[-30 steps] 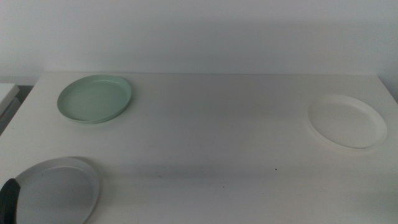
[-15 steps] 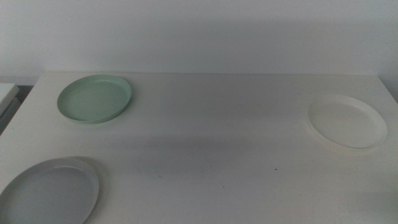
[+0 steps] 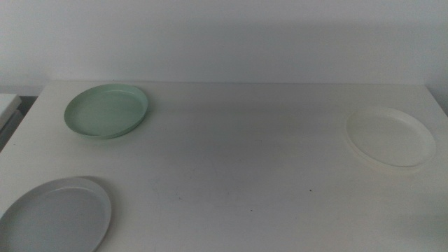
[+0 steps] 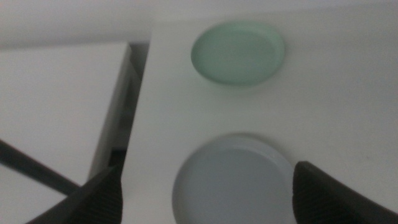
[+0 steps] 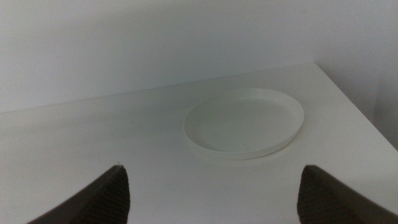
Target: Stack the three bowls on top of each other.
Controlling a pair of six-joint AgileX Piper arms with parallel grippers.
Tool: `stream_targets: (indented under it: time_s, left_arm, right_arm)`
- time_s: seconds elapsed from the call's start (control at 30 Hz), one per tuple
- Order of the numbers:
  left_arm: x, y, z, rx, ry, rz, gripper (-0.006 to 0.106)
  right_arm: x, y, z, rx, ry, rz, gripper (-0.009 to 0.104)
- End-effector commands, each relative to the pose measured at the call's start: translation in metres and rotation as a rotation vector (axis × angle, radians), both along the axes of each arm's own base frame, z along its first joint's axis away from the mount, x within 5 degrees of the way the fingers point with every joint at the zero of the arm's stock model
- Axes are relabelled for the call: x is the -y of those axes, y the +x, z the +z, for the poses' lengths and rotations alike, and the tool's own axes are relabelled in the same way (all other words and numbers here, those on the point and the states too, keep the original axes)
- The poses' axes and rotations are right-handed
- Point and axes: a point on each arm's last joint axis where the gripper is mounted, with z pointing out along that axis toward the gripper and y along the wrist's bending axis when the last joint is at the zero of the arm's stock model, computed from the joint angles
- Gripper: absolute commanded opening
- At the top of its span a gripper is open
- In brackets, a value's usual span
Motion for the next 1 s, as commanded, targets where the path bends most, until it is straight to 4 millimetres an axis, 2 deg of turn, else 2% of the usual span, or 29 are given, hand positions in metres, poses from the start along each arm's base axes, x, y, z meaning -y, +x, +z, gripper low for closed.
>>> stream_targets:
  time_s: [0.0, 0.2, 0.37, 0.57, 0.73, 0.97]
  left_arm:
    - [0.000, 0.004, 0.004, -0.040, -0.033, 0.025, 0.094]
    - [-0.003, 0.009, 0.002, -0.080, -0.079, 0.090, 0.094]
    - [-0.006, 0.019, 0.005, -0.128, -0.049, 0.103, 0.094]
    - [-0.009, 0.055, 0.011, -0.231, 0.023, 0.055, 0.094]
    - [-0.014, 0.085, 0.009, -0.305, 0.068, 0.034, 0.094]
    - [-0.038, 0.119, -0.012, -0.430, 0.028, -0.017, 0.094]
  right_arm:
    - [0.000, 0.000, 0.000, 0.014, -0.008, -0.007, 0.075]
    - [0.000, 0.000, 0.000, 0.014, -0.008, -0.007, 0.075]
    - [0.000, 0.000, 0.000, 0.014, -0.008, -0.007, 0.075]
    - [0.000, 0.000, 0.000, 0.014, -0.008, -0.007, 0.075]
    - [0.000, 0.000, 0.000, 0.014, -0.008, -0.007, 0.075]
    - [0.000, 0.000, 0.000, 0.014, -0.008, -0.007, 0.075]
